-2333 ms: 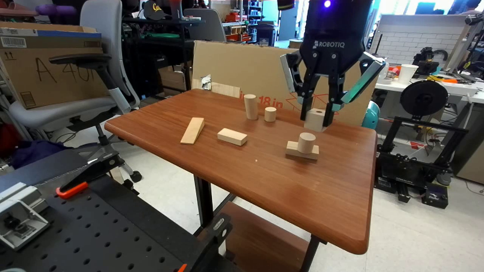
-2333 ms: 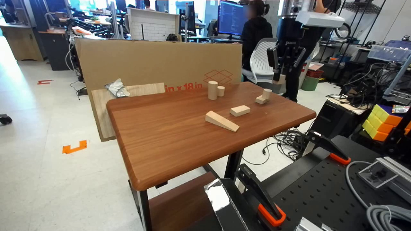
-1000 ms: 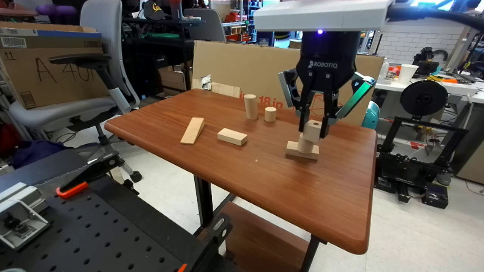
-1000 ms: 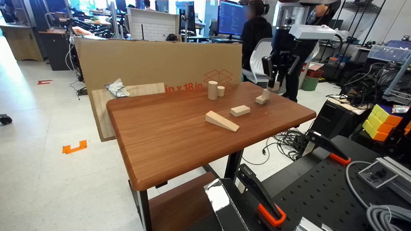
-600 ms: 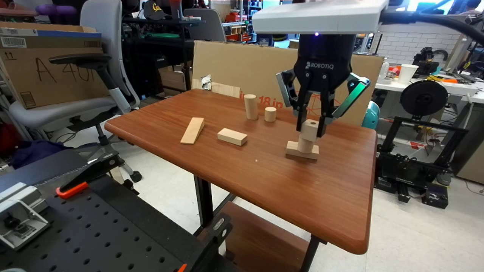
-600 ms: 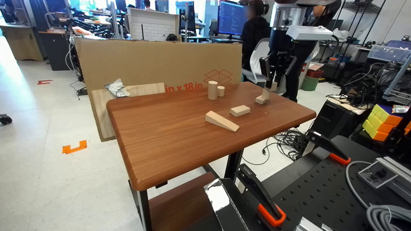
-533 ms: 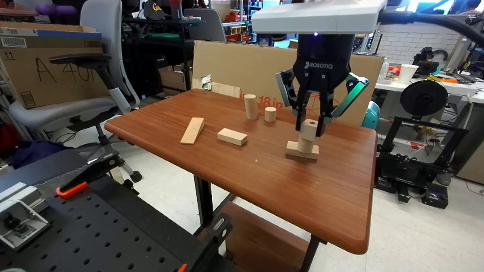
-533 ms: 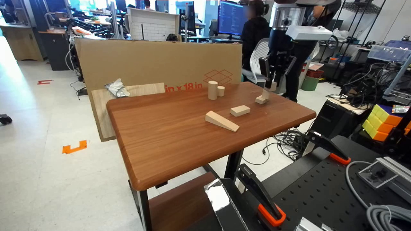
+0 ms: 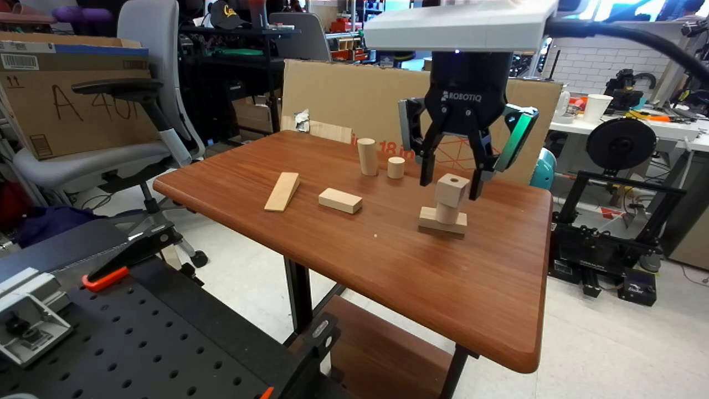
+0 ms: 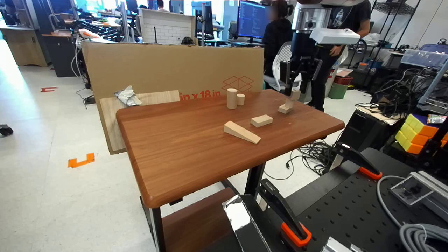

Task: Put the square block on the cylindrical block

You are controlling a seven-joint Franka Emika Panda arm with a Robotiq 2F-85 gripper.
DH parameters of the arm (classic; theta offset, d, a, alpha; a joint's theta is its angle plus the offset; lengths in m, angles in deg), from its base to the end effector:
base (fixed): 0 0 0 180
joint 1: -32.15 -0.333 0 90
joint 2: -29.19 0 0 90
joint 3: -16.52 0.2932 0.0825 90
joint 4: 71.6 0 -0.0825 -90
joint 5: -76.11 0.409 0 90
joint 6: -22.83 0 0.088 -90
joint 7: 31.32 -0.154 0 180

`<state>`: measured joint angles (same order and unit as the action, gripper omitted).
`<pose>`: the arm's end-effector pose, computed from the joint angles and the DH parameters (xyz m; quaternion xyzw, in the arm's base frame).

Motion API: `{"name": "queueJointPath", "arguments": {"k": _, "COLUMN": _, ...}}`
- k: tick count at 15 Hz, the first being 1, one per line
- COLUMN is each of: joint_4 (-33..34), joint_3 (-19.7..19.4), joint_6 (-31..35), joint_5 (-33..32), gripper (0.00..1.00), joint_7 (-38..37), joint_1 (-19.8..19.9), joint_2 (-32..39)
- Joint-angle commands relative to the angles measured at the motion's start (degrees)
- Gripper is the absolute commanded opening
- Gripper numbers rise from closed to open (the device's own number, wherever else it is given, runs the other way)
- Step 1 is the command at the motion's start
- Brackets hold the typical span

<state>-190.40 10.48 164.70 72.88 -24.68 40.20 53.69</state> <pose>0.5730 -0.1486 0.1323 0.9984 -0.0381 -0.0186 0.0363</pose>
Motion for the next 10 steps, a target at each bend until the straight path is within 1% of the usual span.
{"name": "queueJointPath", "arguments": {"k": 1, "joint_4": -0.6, "joint_3": 0.2, "joint_6": 1.1, "joint_5": -1.0, "gripper": 0.95, "joint_7": 0.3, "joint_1": -0.5, "joint_2": -1.2}}
{"name": "queueJointPath", "arguments": {"k": 2, "joint_4": -1.1, "joint_3": 0.3, "joint_6": 0.7, "joint_5": -1.1, "gripper": 1.0, "joint_7": 0.0, "joint_1": -0.8, "joint_2": -2.1}}
{"name": "queueJointPath", "arguments": {"k": 3, "joint_4": -1.4, "joint_3": 0.4, "joint_6": -0.9, "joint_5": -1.1, "gripper": 1.0, "joint_7": -0.1, "joint_1": -1.1, "joint_2": -3.3}}
{"name": "queueJointPath", "arguments": {"k": 6, "joint_4": -1.6, "joint_3": 1.9, "joint_6": -9.3, "joint_5": 0.5, "gripper": 1.0, "joint_7": 1.8, "joint_1": -1.1, "joint_2": -7.6}}
{"name": "queueJointPath", "arguments": {"k": 7, "joint_4": -1.3, "joint_3": 2.0, "joint_6": -13.0, "joint_5": 0.4, "gripper": 1.0, "joint_7": 2.2, "joint_1": -1.3, "joint_2": -9.0}}
{"name": "queueJointPath", "arguments": {"k": 10, "joint_4": 0.6, "joint_3": 2.4, "joint_6": -27.6, "joint_5": 2.2, "gripper": 1.0, "joint_7": 4.9, "joint_1": -0.7, "joint_2": -10.8}}
